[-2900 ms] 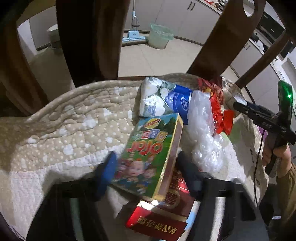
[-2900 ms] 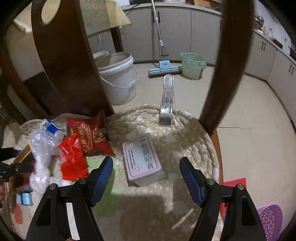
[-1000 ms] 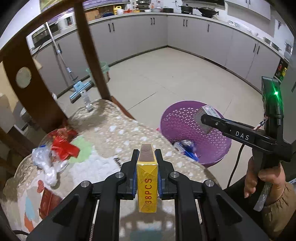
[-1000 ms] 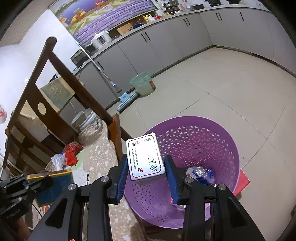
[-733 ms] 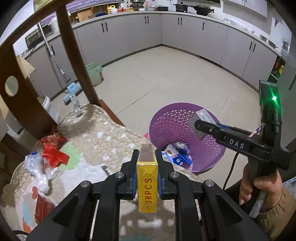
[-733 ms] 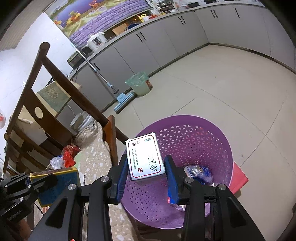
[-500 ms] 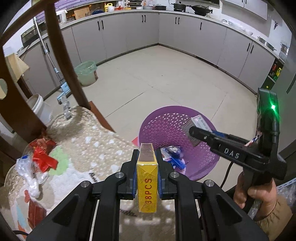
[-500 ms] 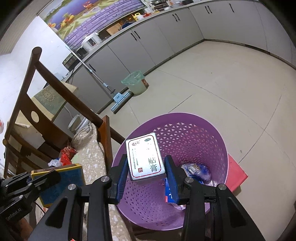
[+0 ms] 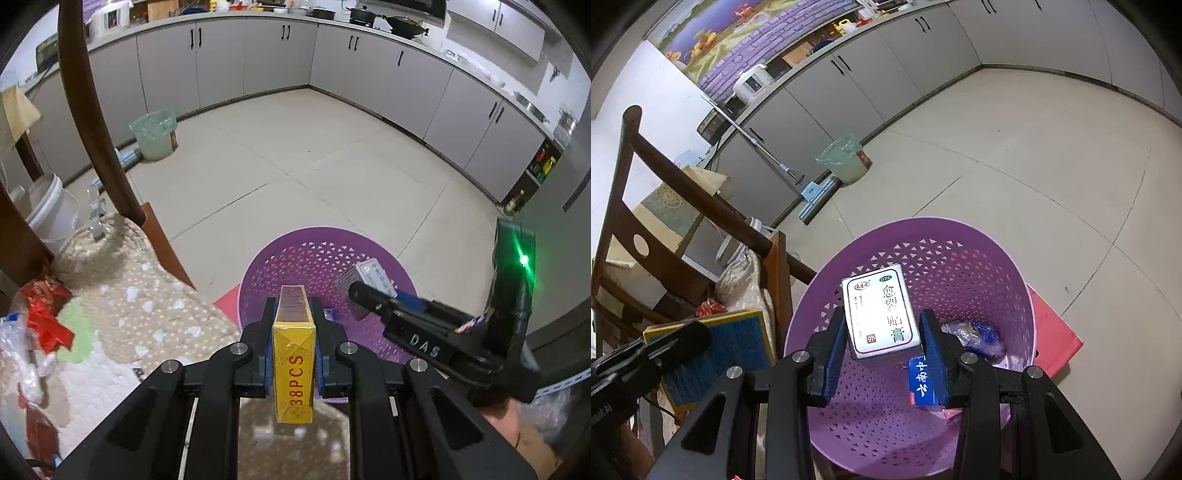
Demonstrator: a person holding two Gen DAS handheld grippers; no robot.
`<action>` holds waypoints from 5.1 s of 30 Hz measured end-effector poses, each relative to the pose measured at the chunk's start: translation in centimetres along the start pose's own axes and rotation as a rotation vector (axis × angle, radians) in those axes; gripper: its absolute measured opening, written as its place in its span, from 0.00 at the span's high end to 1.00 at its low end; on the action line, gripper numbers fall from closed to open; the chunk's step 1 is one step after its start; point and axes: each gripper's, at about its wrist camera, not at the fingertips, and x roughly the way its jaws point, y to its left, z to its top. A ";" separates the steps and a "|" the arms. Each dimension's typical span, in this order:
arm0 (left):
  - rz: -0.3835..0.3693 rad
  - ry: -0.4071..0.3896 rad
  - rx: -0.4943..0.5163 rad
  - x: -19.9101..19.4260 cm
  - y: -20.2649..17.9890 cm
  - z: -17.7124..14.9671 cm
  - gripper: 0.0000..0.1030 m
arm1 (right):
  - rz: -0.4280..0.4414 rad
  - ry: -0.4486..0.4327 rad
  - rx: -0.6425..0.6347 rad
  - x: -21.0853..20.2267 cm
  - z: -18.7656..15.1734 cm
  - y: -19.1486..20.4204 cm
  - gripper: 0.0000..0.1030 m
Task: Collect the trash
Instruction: 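Carry the white ointment box over the purple basket with the right tool, then release the white box and yellow box into the purple basket with both tools, then grasp the red cigarette box on the quilt with the left tool, then grasp the light blue WHi box with the right tool while the left holds the red box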
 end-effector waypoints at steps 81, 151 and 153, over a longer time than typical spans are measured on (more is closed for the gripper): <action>0.320 0.047 -0.394 -9.9 27.7 -17.5 0.29 | -0.095 -0.085 -0.555 1.9 -7.7 16.6 0.29; 0.499 -0.159 -0.546 -21.4 25.7 -30.7 0.38 | 0.205 0.431 -0.808 9.1 -22.4 36.4 0.65; 0.499 -0.152 -0.528 -21.0 25.1 -30.2 0.38 | 0.207 0.418 -0.788 8.4 -21.7 35.2 0.65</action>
